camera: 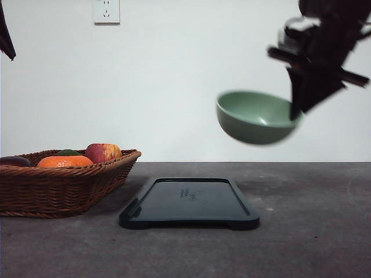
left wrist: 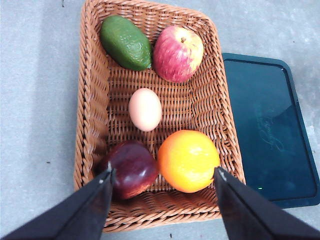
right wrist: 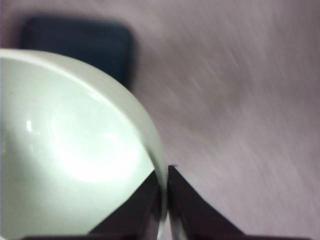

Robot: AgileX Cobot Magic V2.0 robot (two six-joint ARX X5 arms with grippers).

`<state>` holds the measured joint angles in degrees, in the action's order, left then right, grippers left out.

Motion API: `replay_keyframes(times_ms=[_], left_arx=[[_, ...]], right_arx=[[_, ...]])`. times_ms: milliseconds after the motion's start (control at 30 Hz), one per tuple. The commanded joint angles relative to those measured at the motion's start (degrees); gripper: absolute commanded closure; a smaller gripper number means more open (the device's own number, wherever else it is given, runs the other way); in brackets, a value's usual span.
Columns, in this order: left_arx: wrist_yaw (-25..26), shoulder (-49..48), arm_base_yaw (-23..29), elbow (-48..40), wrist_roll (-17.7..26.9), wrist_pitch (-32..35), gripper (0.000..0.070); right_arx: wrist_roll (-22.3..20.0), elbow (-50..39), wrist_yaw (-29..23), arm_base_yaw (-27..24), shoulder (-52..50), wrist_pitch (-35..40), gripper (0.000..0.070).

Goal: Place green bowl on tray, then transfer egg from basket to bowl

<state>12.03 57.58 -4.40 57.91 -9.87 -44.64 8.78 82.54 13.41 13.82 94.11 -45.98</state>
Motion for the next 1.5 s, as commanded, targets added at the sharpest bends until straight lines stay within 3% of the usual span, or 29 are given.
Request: replay_keyframes(times_ms=[0,533,1033,1100,1200,1267,1467], left_arx=[[0.24,0.22,-0.11,1.31,0.57,0.55,0.0305],[0.22,0.22,-0.11,1.31,0.59,0.84,0.0309],[0.22,0.22,-0.11,1.31,0.57,0.71,0.0309],[0.22,0.22,-0.11,1.31,0.57,0.68,0.0309],[0.22,0.22,-0.11,1.31,0.59,0.68,0.0309],[0.22,0.22,-0.11,1.31,0.59,0.58,0.0309],[0.22,0.22,-0.11,1.31,0.57,0.52,0.0309]], right_arx=[[-0.18,2.93,0.13,1.29,0.46,-0.01,0.07],[-0.24,19.4,0.13,10.89,18.04,-6.83,0.07],[-0.64,20.22,-0.13,12.46,27.23,-11.12,0.0699],[-0.86,20.22,-0.03,12.61,27.21,-11.04,0.0672],[-0.85,20.22,0.02,12.64,27.21,-11.28,0.0531],[-0.85,20.27,0.09,12.69,27.15,-11.36,0.0485],[-1.07,20.72,-0.3,12.69,24.73,-12.96,0.0484]])
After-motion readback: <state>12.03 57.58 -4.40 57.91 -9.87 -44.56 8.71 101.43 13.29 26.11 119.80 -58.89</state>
